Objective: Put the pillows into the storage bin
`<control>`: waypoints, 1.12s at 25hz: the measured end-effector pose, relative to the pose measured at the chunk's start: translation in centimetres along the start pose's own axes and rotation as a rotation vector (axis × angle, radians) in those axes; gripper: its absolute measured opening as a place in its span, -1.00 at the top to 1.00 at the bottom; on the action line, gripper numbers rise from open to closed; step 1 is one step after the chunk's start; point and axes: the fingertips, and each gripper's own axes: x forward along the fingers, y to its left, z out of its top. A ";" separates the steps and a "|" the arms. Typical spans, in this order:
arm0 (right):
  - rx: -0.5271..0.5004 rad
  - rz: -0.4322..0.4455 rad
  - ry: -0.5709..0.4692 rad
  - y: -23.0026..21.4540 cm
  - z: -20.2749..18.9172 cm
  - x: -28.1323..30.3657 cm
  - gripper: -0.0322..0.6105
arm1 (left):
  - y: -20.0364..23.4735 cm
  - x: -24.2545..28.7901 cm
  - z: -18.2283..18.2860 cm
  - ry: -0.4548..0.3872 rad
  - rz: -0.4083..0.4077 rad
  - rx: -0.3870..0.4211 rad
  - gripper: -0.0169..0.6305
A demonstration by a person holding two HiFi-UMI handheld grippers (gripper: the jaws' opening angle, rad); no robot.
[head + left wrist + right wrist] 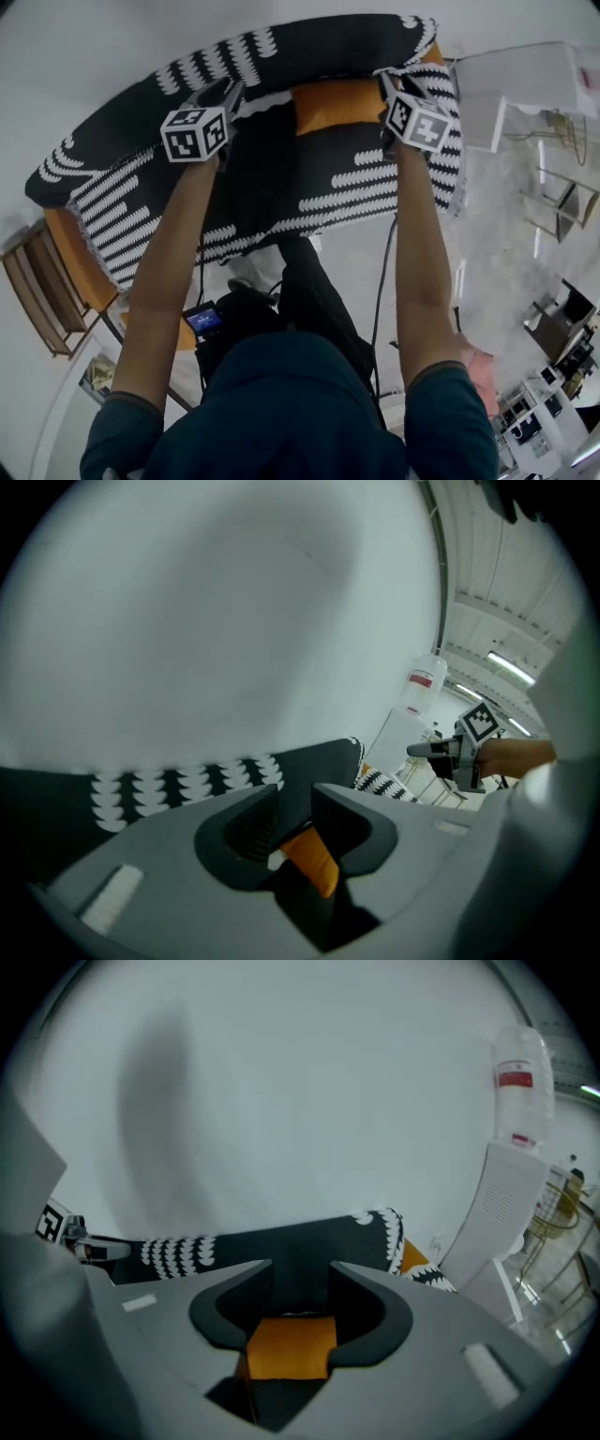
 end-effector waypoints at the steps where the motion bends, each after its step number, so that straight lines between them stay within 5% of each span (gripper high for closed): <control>1: 0.018 -0.011 0.020 -1.9 -0.8 0.6 0.39 | -0.7 1.8 -1.0 0.022 -0.017 -0.019 0.61; 11: 0.163 -0.005 0.261 -14.6 -11.3 9.3 0.33 | -4.4 15.6 -11.5 0.228 -0.118 -0.264 0.51; 22: 0.280 0.114 0.453 -17.8 -20.1 16.4 0.13 | -4.5 22.9 -20.2 0.411 -0.140 -0.436 0.05; 28: 0.281 0.151 0.496 -17.4 -22.9 18.0 0.19 | -5.6 24.7 -23.8 0.487 -0.182 -0.452 0.08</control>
